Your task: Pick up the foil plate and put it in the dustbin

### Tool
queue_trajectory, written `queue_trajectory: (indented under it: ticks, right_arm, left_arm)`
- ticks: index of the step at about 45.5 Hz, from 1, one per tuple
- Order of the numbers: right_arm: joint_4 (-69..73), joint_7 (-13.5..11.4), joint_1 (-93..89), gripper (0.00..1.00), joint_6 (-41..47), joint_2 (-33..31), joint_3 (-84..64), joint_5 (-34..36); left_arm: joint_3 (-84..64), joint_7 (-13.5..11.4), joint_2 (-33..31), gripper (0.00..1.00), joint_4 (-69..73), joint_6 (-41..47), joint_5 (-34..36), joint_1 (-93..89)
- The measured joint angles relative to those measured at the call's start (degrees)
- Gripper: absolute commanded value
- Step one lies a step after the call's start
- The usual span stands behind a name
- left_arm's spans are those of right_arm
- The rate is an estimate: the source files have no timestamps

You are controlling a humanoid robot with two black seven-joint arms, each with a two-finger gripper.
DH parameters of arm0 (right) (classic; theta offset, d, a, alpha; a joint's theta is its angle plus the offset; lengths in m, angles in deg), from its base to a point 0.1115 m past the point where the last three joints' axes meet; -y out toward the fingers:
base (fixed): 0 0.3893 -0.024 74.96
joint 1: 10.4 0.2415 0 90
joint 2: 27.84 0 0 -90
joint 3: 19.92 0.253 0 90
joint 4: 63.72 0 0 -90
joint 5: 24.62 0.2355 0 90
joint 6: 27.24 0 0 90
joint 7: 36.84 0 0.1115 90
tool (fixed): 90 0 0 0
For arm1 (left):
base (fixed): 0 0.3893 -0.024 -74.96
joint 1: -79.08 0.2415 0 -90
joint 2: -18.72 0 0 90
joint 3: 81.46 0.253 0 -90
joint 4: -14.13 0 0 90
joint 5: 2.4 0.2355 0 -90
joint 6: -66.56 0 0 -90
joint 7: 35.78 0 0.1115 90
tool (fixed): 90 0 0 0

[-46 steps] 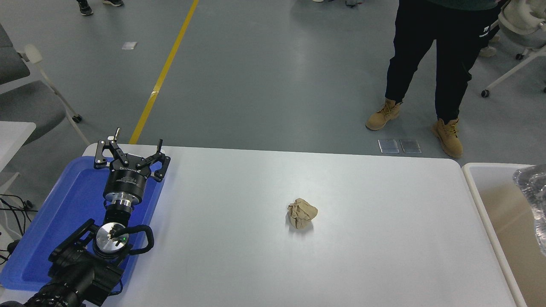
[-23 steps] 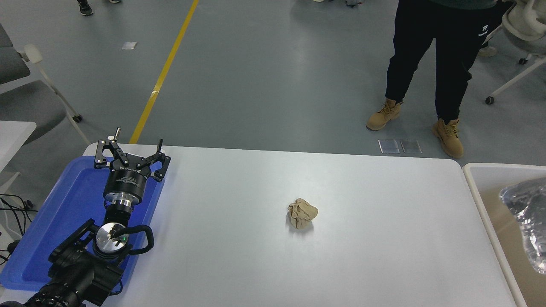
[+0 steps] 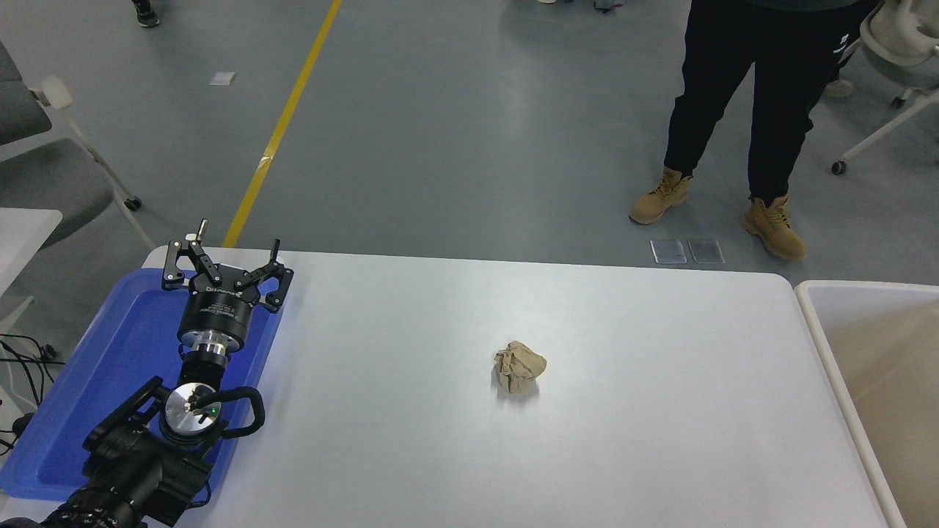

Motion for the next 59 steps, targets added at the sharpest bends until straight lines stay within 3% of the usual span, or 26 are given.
queue_trajectory:
  ticks: [26, 44, 59]
  right_arm:
    - [8.42, 0.01, 4.54, 1.0, 0.5, -0.75, -2.96, 6.29]
    - [21.7, 0.2, 16.65, 1.0, 0.81, -1.91, -16.17, 12.28]
    - [30.13, 0.42, 29.53, 1.0, 8.32, -1.96, -22.57, 15.57]
  left_arm:
    - [0.0, -0.01, 0.0, 1.0, 0.01, 0.0, 0.0, 0.0]
    - [0.0, -0.01, 0.0, 1.0, 0.02, 0.0, 0.04, 0.0]
    - [0.0, 0.02, -0.01, 1.0, 0.01, 0.0, 0.03, 0.0]
